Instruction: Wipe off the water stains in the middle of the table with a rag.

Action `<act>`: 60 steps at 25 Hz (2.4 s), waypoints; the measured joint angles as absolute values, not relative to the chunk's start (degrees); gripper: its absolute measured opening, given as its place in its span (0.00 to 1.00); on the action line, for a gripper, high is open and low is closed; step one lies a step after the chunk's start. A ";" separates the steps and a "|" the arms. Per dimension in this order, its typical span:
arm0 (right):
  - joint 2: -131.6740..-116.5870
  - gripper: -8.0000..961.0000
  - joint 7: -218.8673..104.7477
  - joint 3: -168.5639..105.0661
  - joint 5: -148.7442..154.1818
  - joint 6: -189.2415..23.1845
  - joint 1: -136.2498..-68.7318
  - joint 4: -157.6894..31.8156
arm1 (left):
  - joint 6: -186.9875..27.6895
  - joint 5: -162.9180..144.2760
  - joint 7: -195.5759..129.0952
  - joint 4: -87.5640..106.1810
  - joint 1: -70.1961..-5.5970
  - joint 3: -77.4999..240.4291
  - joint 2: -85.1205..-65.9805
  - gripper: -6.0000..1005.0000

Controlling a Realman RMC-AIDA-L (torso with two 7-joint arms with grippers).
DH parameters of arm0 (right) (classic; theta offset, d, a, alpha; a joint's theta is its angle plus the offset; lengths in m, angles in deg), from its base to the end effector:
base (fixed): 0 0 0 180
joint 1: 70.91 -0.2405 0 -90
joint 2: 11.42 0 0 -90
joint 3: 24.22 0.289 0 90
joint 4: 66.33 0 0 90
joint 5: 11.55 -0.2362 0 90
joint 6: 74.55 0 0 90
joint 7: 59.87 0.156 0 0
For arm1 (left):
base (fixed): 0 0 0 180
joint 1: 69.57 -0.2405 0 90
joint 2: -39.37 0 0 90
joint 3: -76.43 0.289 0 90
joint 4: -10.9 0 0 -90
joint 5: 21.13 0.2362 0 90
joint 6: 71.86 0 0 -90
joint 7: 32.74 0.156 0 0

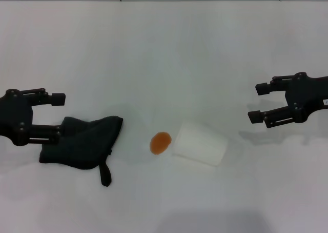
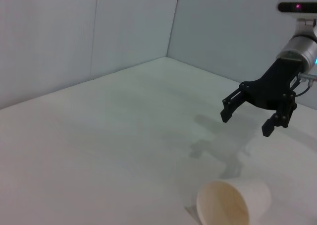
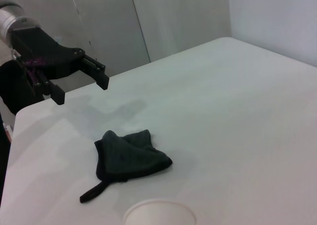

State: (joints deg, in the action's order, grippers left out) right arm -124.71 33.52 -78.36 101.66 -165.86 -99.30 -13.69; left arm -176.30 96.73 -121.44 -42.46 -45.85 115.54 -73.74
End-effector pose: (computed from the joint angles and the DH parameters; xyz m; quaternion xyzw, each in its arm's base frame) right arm 0.2799 0.3827 0.0238 -0.9667 0.1892 0.1374 0.1037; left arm -0.3212 0.3344 0.0640 -0.9552 -0.2140 -0.1764 0.1034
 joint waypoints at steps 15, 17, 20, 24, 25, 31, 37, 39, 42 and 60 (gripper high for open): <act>-124.70 0.90 33.98 -78.36 101.52 -166.50 -99.44 -13.10 | -176.47 98.02 -121.86 -42.65 -45.66 115.55 -73.81 0.87; -124.71 0.89 34.63 -78.45 101.86 -166.85 -99.88 -12.94 | -176.69 98.03 -121.72 -42.69 -45.66 115.54 -73.81 0.87; -124.70 0.89 36.64 -79.35 102.71 -167.31 -100.42 -11.81 | -176.80 98.05 -121.20 -42.76 -45.74 115.55 -73.73 0.87; -124.71 0.89 41.78 -82.55 105.85 -167.31 -100.76 -7.25 | -176.87 98.02 -120.91 -42.79 -46.08 115.54 -73.43 0.87; -124.74 0.89 43.02 -83.10 106.96 -167.30 -100.90 -6.12 | -176.89 97.91 -120.88 -42.81 -46.09 115.54 -73.38 0.87; -125.31 0.89 54.77 -88.29 116.26 -168.79 -104.65 0.22 | -176.81 98.29 -119.68 -42.89 -45.83 116.33 -73.19 0.87; -126.37 0.89 67.01 -96.40 123.64 -170.19 -108.10 6.59 | -176.34 98.76 -114.99 -42.89 -46.20 116.41 -73.13 0.87; -126.45 0.89 70.53 -98.45 124.44 -170.64 -109.34 6.86 | -176.32 99.66 -114.48 -42.89 -46.24 116.42 -73.15 0.87; -126.49 0.89 75.10 -101.08 124.86 -170.91 -110.76 6.93 | -176.35 102.18 -114.18 -42.89 -46.17 116.42 -73.40 0.87; -127.39 0.89 100.36 -119.01 126.65 -167.91 -119.68 7.23 | -175.64 105.40 -113.26 -42.89 -45.74 116.42 -74.19 0.87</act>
State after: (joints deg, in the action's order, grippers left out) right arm -127.39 100.36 -119.01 126.65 -167.91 -119.68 7.23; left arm -175.64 105.40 -113.26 -42.89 -45.74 116.42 -74.19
